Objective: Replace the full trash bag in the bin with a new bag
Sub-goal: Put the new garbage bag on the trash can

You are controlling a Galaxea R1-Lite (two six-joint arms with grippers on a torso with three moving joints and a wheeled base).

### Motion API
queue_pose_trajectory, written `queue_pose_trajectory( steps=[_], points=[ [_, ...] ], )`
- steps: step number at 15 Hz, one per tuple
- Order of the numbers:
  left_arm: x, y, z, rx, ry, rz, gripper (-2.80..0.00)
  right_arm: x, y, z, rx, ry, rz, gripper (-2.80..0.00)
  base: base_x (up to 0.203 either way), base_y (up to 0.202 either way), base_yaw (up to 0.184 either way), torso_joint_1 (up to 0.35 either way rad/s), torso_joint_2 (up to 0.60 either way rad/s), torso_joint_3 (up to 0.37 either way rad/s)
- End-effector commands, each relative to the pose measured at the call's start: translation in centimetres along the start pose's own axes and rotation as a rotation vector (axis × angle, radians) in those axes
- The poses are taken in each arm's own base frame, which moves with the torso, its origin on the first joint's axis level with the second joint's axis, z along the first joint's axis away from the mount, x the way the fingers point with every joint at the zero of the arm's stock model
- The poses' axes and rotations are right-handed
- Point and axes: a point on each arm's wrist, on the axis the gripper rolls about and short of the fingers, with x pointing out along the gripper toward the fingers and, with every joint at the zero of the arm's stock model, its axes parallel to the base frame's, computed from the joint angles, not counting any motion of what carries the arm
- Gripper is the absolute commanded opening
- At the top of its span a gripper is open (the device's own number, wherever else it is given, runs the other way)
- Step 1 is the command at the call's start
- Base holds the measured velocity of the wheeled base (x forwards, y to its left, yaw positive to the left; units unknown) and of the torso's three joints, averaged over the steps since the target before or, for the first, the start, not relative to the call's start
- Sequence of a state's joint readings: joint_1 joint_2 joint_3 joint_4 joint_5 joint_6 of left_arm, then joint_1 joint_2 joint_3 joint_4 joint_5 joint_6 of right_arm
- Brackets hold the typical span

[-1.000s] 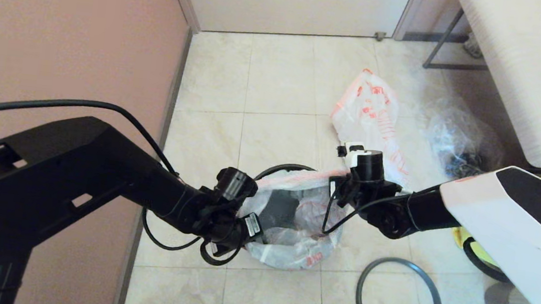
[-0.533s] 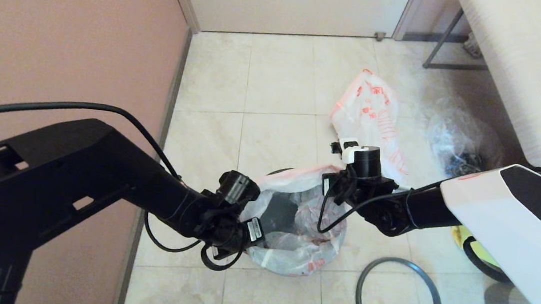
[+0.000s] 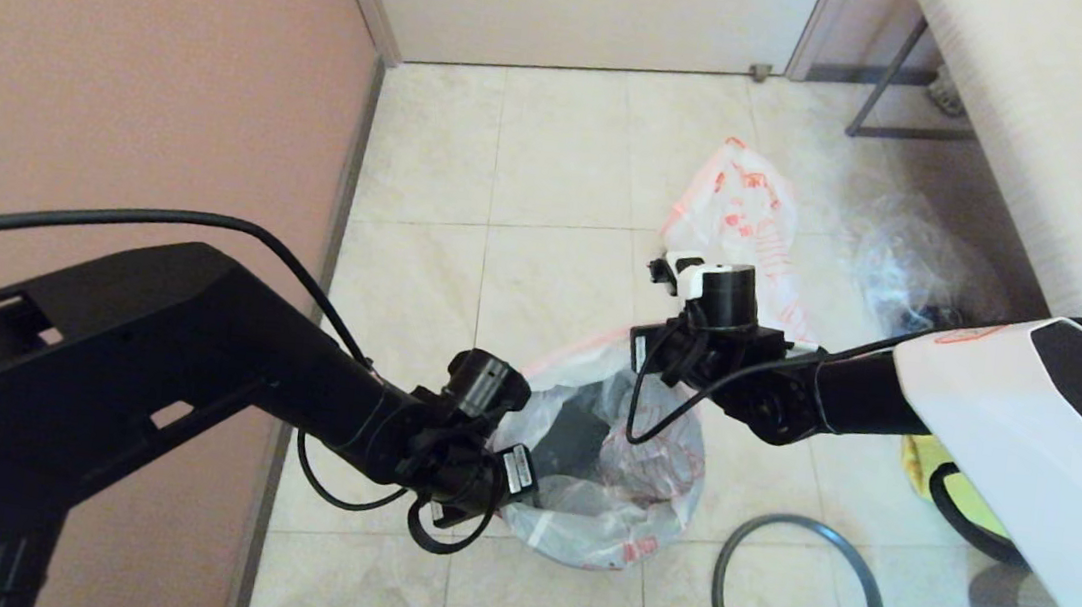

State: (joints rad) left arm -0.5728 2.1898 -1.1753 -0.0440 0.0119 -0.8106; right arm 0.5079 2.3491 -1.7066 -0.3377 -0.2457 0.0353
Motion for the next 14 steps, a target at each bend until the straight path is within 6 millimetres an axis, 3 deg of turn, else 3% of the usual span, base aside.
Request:
queue_pose_trajectory(
  steps=[1, 3, 7, 9, 14],
  points=[
    [0.0, -0.1, -0.3, 0.0, 0.004, 0.0, -2.8, 0.3, 0.5, 0.6, 0.004, -0.024, 0.007, -2.8, 0.0, 0.0, 0.0, 0.0, 0.0, 0.0],
    [0.0, -0.3, -0.7, 0.022, 0.014, -0.002, -2.8, 1.0, 0.9, 0.8, -0.001, -0.015, 0.019, -2.8, 0.0, 0.0, 0.0, 0.0, 0.0, 0.0],
    [0.0, -0.4, -0.9, 0.033, 0.017, -0.003, -2.8, 3.5, 1.3, -1.3, -0.02, 0.065, 0.038, -2.8, 0.0, 0.0, 0.0, 0.0, 0.0, 0.0],
    [0.0, -0.3, -1.0, 0.034, 0.019, -0.001, -2.8, 4.8, 0.3, -2.8, -0.022, 0.103, 0.043, -2.8, 0.0, 0.0, 0.0, 0.0, 0.0, 0.0],
    [-0.1, 0.2, -1.1, 0.079, -0.037, -0.081, -2.8, 5.4, -3.5, -2.7, 0.054, 0.118, 0.044, -2.8, 0.0, 0.0, 0.0, 0.0, 0.0, 0.0]
  ],
)
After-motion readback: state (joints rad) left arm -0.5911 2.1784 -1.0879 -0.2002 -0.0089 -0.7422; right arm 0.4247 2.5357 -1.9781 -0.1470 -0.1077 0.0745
